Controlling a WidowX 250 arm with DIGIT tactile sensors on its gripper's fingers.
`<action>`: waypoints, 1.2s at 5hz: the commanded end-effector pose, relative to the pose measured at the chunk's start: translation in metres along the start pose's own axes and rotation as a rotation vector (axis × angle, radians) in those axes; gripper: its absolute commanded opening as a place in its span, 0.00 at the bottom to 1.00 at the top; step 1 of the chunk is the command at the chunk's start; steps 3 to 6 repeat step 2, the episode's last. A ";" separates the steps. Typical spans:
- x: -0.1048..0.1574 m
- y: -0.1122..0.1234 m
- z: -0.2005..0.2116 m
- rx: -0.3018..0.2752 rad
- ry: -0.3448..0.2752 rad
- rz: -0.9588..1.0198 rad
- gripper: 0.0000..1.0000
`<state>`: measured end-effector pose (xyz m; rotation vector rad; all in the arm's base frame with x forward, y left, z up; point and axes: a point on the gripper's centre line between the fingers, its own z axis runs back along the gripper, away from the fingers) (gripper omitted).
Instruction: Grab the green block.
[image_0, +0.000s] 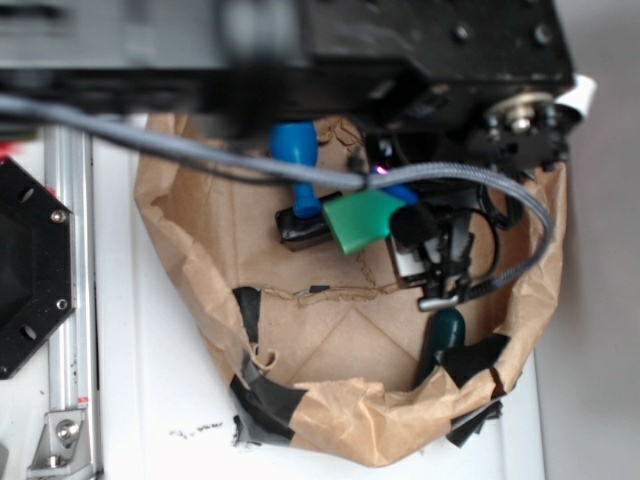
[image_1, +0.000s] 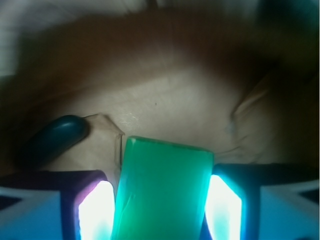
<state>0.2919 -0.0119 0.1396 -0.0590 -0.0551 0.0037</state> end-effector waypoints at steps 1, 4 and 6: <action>-0.007 -0.016 0.089 0.008 -0.190 -0.200 0.00; -0.004 -0.017 0.080 0.071 -0.183 -0.199 0.00; -0.004 -0.017 0.080 0.071 -0.183 -0.199 0.00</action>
